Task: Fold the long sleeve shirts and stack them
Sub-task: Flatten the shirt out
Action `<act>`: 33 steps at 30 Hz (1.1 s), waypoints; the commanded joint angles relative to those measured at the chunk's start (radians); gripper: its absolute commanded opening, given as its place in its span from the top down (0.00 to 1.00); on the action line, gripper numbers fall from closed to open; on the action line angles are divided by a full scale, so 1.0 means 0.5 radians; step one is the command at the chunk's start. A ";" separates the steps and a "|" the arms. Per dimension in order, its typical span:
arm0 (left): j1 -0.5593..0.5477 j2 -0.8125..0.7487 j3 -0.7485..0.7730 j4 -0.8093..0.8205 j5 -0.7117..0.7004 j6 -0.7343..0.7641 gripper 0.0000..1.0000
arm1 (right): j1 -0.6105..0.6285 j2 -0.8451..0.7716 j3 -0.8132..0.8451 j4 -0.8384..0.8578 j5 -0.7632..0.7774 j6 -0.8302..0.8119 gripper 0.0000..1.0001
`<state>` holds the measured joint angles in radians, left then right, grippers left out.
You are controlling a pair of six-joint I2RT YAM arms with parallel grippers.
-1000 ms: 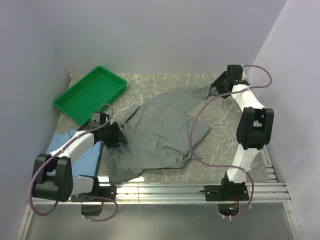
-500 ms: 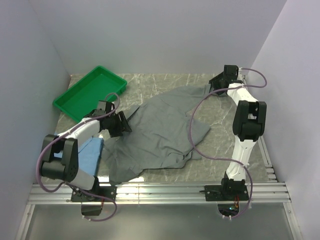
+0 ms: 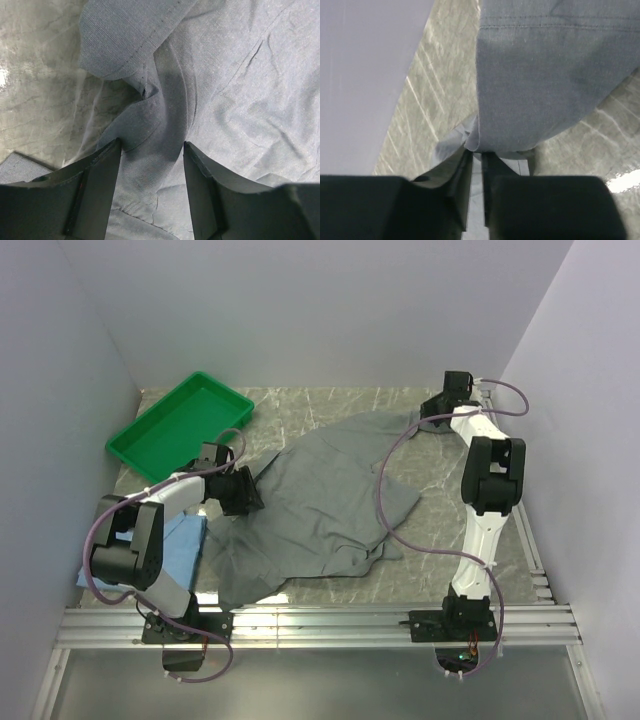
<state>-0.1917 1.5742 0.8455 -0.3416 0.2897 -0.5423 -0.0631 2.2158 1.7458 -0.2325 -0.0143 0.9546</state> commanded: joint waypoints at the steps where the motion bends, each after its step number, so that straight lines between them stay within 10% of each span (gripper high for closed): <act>1: -0.009 0.021 0.052 0.033 -0.018 0.026 0.42 | 0.010 0.023 0.119 0.048 0.102 0.002 0.93; 13: -0.009 0.076 0.058 0.002 -0.058 -0.014 0.48 | 0.178 -0.246 0.377 0.375 -0.431 -0.513 1.00; 20: -0.009 0.098 0.033 -0.038 -0.043 -0.026 0.50 | 0.081 -0.495 -0.520 0.759 -0.545 -0.465 1.00; 33: -0.009 0.006 -0.169 -0.041 0.101 -0.109 0.52 | -0.055 -0.646 -1.277 0.405 -0.376 -0.332 1.00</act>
<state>-0.1913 1.5887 0.8177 -0.3264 0.3054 -0.5732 -0.0975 1.9499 1.0973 0.0372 -0.2340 0.8127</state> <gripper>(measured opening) 0.477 0.007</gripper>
